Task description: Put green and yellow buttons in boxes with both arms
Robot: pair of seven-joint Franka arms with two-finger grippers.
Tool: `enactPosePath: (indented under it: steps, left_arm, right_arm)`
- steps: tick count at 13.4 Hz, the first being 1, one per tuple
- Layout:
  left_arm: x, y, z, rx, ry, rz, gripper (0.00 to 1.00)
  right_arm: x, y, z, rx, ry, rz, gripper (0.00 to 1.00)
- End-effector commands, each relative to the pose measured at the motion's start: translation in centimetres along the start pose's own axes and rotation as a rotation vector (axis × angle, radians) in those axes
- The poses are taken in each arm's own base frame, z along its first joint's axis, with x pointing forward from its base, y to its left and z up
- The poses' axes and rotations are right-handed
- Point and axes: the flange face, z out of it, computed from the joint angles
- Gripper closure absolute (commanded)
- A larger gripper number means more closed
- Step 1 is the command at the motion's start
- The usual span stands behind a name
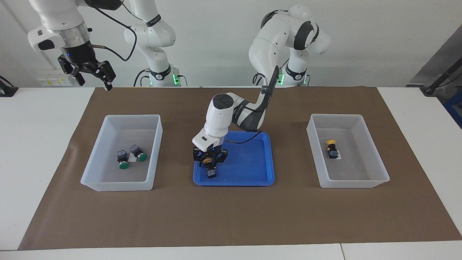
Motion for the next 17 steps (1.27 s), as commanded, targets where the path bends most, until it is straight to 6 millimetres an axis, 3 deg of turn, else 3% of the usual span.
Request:
enactPosePath:
  steps: [1, 3, 6, 11, 13, 14, 15, 17]
  left_arm:
    - [-0.1, -0.3, 0.5, 0.026, -0.017, -0.004, 0.76]
    - [0.5, -1.0, -0.2, 0.044, -0.041, -0.015, 0.84]
    - [2.3, -2.3, -2.0, 0.058, -0.056, -0.043, 0.84]
    - [7.3, -6.6, -9.0, 0.092, -0.085, -0.123, 0.84]
    - [10.0, -10.0, -12.2, 0.103, -0.087, -0.175, 0.84]
    - [11.3, -11.8, -14.9, 0.088, -0.070, -0.208, 0.84]
    - [12.5, -14.6, -17.8, 0.089, -0.071, -0.231, 0.84]
    - [14.4, -20.9, -21.6, 0.101, -0.108, -0.223, 0.84]
  right_arm:
    - [0.0, -0.2, -0.1, 0.032, 0.002, 0.000, 0.00]
    - [0.1, -0.2, -0.1, 0.030, 0.003, 0.000, 0.00]
    - [0.0, -0.2, -0.1, 0.030, -0.002, -0.003, 0.00]
    - [-0.1, -0.4, -0.1, 0.029, -0.005, -0.002, 0.00]
    - [-0.1, -0.4, -0.2, 0.029, -0.005, -0.001, 0.00]
    - [-0.2, -0.5, -0.2, 0.029, -0.005, -0.005, 0.00]
    - [-0.2, -0.8, -0.1, 0.028, -0.006, -0.008, 0.00]
    - [-0.3, -1.3, -0.2, 0.027, -0.005, -0.017, 0.00]
